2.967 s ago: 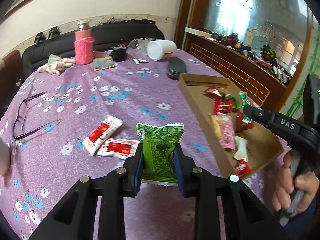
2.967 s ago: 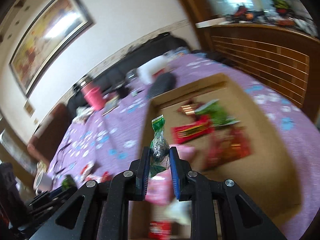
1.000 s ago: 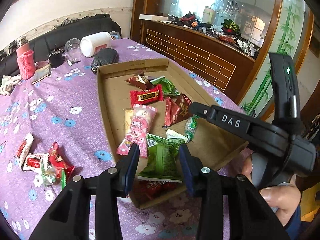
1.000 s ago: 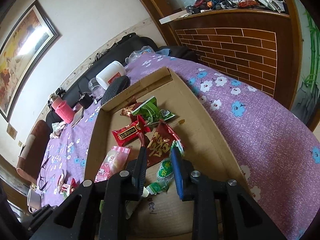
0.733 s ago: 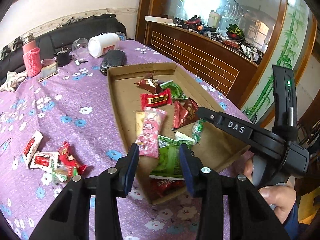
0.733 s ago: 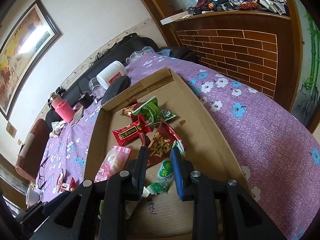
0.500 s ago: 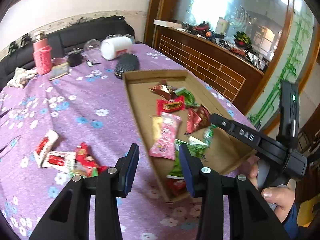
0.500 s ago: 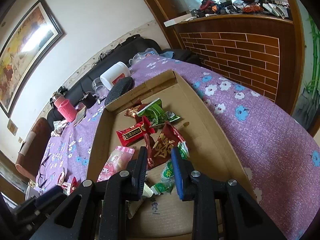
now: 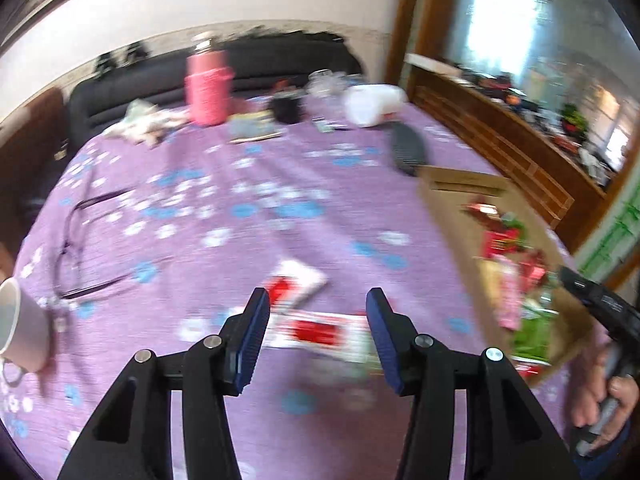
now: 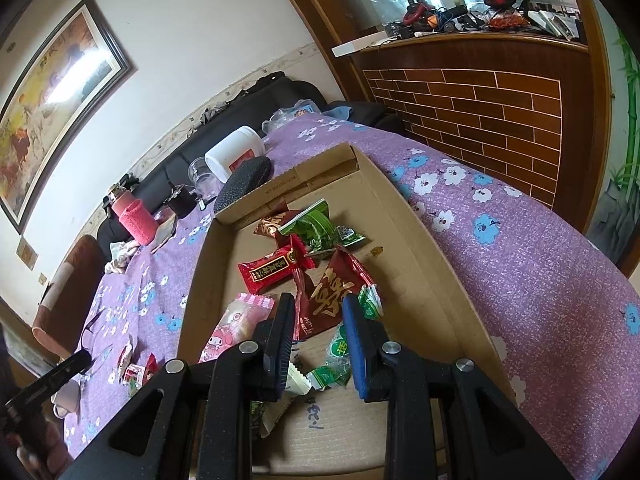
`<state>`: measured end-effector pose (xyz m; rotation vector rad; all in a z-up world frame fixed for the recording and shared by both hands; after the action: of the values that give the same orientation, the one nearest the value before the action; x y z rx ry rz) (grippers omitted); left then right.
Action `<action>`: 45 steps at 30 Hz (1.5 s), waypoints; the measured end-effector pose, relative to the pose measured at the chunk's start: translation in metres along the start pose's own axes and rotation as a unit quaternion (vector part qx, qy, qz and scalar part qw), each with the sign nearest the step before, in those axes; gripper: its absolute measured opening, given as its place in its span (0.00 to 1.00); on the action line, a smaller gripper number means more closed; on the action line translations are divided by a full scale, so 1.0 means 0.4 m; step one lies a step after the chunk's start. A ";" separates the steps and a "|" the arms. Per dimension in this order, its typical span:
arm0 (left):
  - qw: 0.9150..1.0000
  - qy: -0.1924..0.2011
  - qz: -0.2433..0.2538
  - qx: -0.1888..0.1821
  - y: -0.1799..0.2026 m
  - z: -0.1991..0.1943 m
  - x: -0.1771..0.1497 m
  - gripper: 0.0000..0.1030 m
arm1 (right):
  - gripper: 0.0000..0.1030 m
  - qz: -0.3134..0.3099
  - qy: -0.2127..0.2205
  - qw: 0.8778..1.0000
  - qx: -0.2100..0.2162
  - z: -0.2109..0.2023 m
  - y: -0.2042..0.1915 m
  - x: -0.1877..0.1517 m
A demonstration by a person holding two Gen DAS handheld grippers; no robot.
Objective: Organize snacks
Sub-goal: 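Grasp a white packet with red print with the left gripper while the right returns to the pile, then grasp a clear-wrapped cake with green label using the right gripper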
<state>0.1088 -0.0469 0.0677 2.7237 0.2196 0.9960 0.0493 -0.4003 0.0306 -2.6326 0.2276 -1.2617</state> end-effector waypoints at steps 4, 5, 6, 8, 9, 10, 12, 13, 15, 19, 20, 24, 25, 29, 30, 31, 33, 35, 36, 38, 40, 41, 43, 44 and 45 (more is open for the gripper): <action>1.000 -0.012 -0.005 0.025 -0.041 0.046 0.013 0.52 | 0.26 0.000 -0.003 1.000 0.004 0.005 0.000 0.001; 0.999 -0.014 0.003 0.029 -0.039 0.056 0.007 0.57 | 0.26 0.001 -0.003 1.000 0.005 0.005 0.000 0.001; 0.999 -0.013 0.012 0.036 -0.032 0.067 0.003 0.61 | 0.26 0.001 -0.003 1.000 0.006 0.005 0.000 0.001; 0.998 -0.007 0.024 0.056 -0.021 0.090 -0.002 0.62 | 0.26 0.001 -0.003 1.000 0.006 0.006 0.000 0.001; 0.998 -0.009 0.027 0.059 -0.020 0.100 -0.002 0.63 | 0.26 0.000 -0.004 1.000 0.006 0.006 0.000 0.001; 0.998 -0.012 0.028 0.059 -0.019 0.109 -0.001 0.63 | 0.27 0.000 -0.004 1.000 0.007 0.008 -0.001 0.001; 0.997 -0.018 0.034 0.060 -0.015 0.124 -0.005 0.65 | 0.27 -0.002 -0.005 1.000 0.009 0.009 -0.003 0.000; 0.997 -0.023 0.046 0.064 -0.010 0.138 -0.010 0.65 | 0.27 -0.003 -0.005 1.000 0.009 0.010 -0.004 0.000; 0.995 -0.024 0.056 0.073 -0.006 0.158 -0.019 0.65 | 0.27 -0.005 -0.006 1.000 0.010 0.011 -0.005 0.001; 0.995 -0.025 0.048 0.082 -0.015 0.191 -0.017 0.65 | 0.27 -0.009 -0.005 1.000 0.010 0.012 -0.008 0.001; 0.995 -0.027 0.044 0.083 -0.018 0.196 -0.018 0.58 | 0.27 -0.009 -0.004 1.000 0.009 0.012 -0.009 0.001; 0.996 -0.025 0.023 0.083 -0.032 0.194 -0.016 0.21 | 0.27 -0.013 -0.003 1.000 0.008 0.011 -0.014 0.001; 0.996 -0.026 0.020 0.087 -0.036 0.193 -0.015 0.17 | 0.27 -0.015 -0.002 1.000 0.007 0.011 -0.016 0.001; 0.995 -0.037 -0.004 0.090 -0.070 0.180 -0.014 0.12 | 0.27 -0.022 0.004 1.000 0.007 0.006 -0.023 0.001; 0.995 -0.041 -0.010 0.088 -0.079 0.175 -0.013 0.11 | 0.27 -0.025 0.005 1.000 0.007 0.004 -0.026 0.001; 0.995 -0.049 -0.020 0.083 -0.093 0.169 -0.013 0.11 | 0.27 -0.029 0.009 1.000 0.008 0.002 -0.030 0.001; 0.995 -0.058 -0.034 0.078 -0.113 0.156 -0.015 0.10 | 0.27 -0.038 0.016 0.999 0.012 -0.004 -0.040 0.002; 0.994 -0.063 -0.050 0.073 -0.136 0.136 -0.016 0.10 | 0.27 -0.051 0.021 0.998 0.021 -0.006 -0.053 0.004; 0.994 -0.060 -0.056 0.069 -0.145 0.124 -0.017 0.10 | 0.27 -0.061 0.020 0.998 0.029 -0.005 -0.065 0.004; 0.995 -0.049 -0.059 0.061 -0.154 0.100 -0.015 0.10 | 0.27 -0.086 0.011 0.995 0.049 0.002 -0.100 0.000; 0.996 -0.031 -0.056 0.060 -0.154 0.078 -0.009 0.10 | 0.27 -0.115 -0.004 0.990 0.076 0.004 -0.154 -0.005; 0.996 -0.024 -0.056 0.058 -0.153 0.070 -0.007 0.10 | 0.27 -0.124 -0.011 0.988 0.091 0.004 -0.177 -0.008; 0.997 -0.015 -0.054 0.054 -0.152 0.060 -0.006 0.10 | 0.32 -0.144 -0.046 0.979 0.139 0.013 -0.243 -0.012; 0.997 -0.012 -0.053 0.054 -0.152 0.058 -0.006 0.10 | 0.35 -0.153 -0.060 0.974 0.155 0.017 -0.270 -0.013; 0.997 -0.009 -0.050 0.054 -0.150 0.057 -0.008 0.10 | 0.38 -0.164 -0.077 0.969 0.167 0.023 -0.304 -0.012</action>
<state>0.1175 0.0065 0.0330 2.7856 0.4134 0.9568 0.0592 -0.2808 0.0525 -2.5155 -0.4257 -1.0592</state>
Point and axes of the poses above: each gripper's, at about its wrist camera, not at the fingertips, and z roughly the way its jaws point, y to its right, x to its top, the point moved 1 cm from there along z, roughly the way its jaws point, and after that the axes turned 15 degrees about -z, right-handed, at the moved point
